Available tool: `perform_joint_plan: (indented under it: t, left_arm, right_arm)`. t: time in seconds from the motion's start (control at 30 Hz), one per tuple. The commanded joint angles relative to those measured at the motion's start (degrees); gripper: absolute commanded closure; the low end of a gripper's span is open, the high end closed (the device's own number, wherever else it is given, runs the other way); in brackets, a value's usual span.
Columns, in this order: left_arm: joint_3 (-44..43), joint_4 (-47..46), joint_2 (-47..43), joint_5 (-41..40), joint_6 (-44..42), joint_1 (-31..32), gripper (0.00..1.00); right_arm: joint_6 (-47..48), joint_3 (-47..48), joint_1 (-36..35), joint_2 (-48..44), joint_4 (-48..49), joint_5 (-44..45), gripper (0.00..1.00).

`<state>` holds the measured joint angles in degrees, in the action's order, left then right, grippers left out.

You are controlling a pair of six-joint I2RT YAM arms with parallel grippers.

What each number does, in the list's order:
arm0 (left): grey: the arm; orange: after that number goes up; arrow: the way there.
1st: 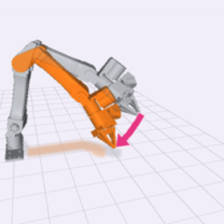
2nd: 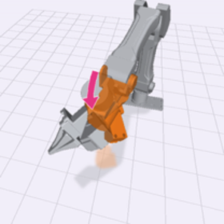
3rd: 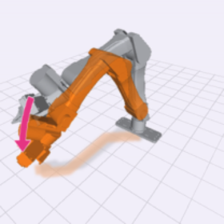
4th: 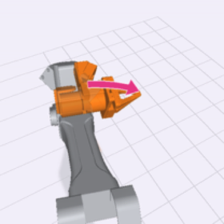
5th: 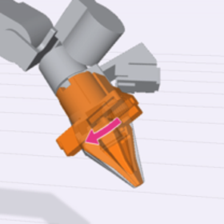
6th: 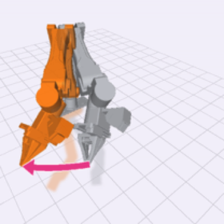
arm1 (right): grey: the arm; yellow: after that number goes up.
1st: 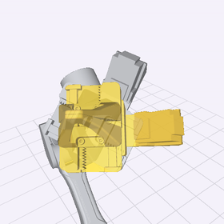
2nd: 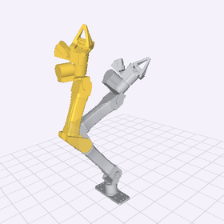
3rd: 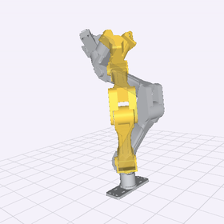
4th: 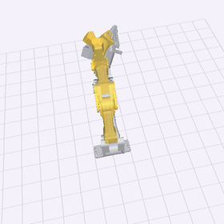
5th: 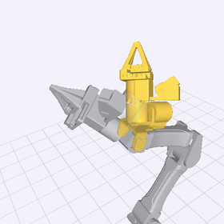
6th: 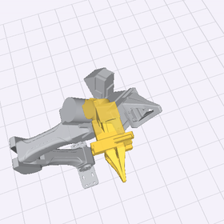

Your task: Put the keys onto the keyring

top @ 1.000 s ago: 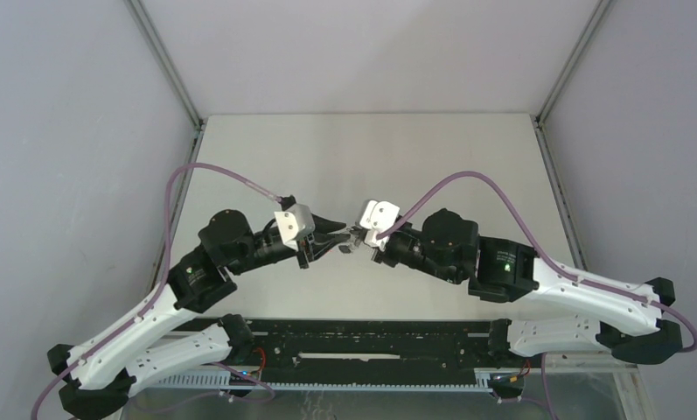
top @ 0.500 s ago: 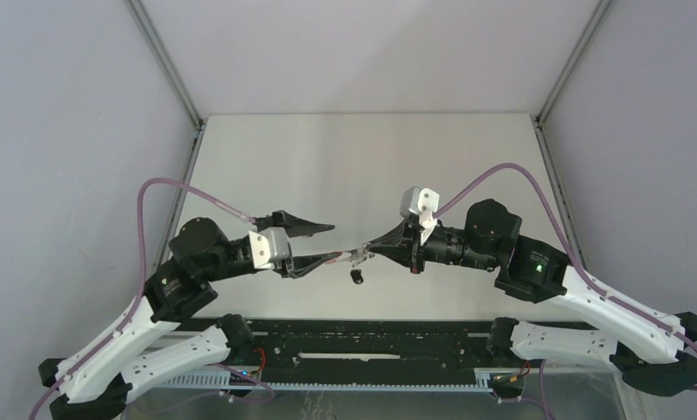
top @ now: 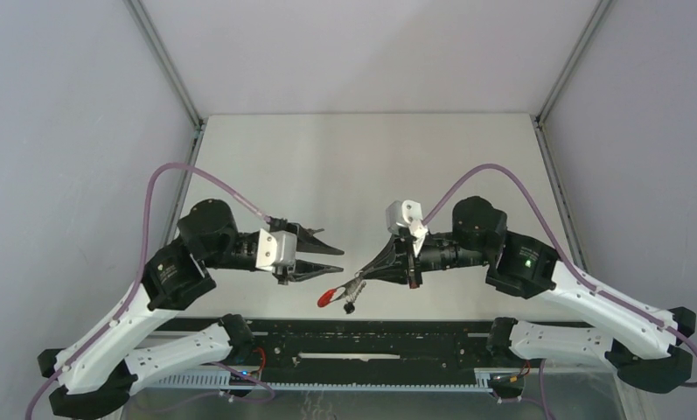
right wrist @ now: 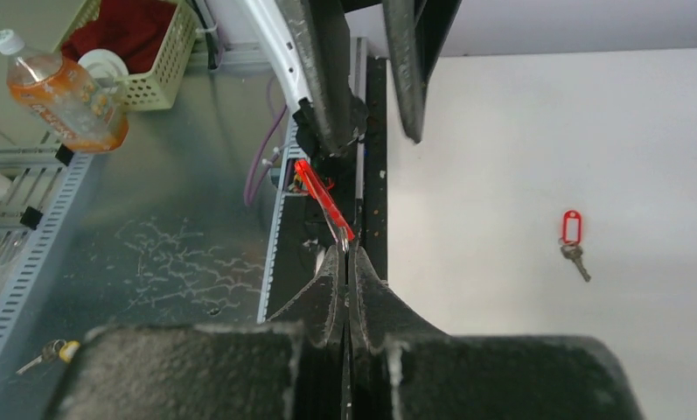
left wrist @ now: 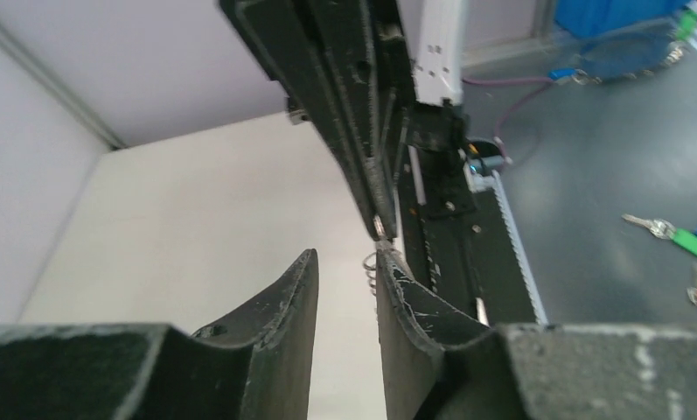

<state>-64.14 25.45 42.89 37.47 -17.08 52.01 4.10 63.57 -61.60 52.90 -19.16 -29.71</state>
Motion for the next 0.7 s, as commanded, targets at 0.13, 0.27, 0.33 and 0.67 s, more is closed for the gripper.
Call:
perform_joint_plan:
  t: [0.13,0.27,0.33,0.67]
  left_arm:
    - [-7.5,12.6,5.2,7.6,-4.4,-0.1,0.66]
    - [-7.7,15.1,6.7,6.8,-5.9,-0.1,0.68]
    - [-7.9,16.6,7.5,5.9,-6.2,0.0,0.68]
    - [-8.8,17.1,9.7,6.5,-6.0,0.0,0.71]
  right_arm:
    - [3.4,6.9,0.3,4.1,-5.7,-2.4,1.0]
    - [4.3,8.8,0.0,5.5,-8.3,-1.5,1.0]
    - [4.9,9.6,-0.2,6.2,-9.4,-1.1,1.0]
    - [6.8,12.8,-2.0,8.8,-13.5,1.6,1.0]
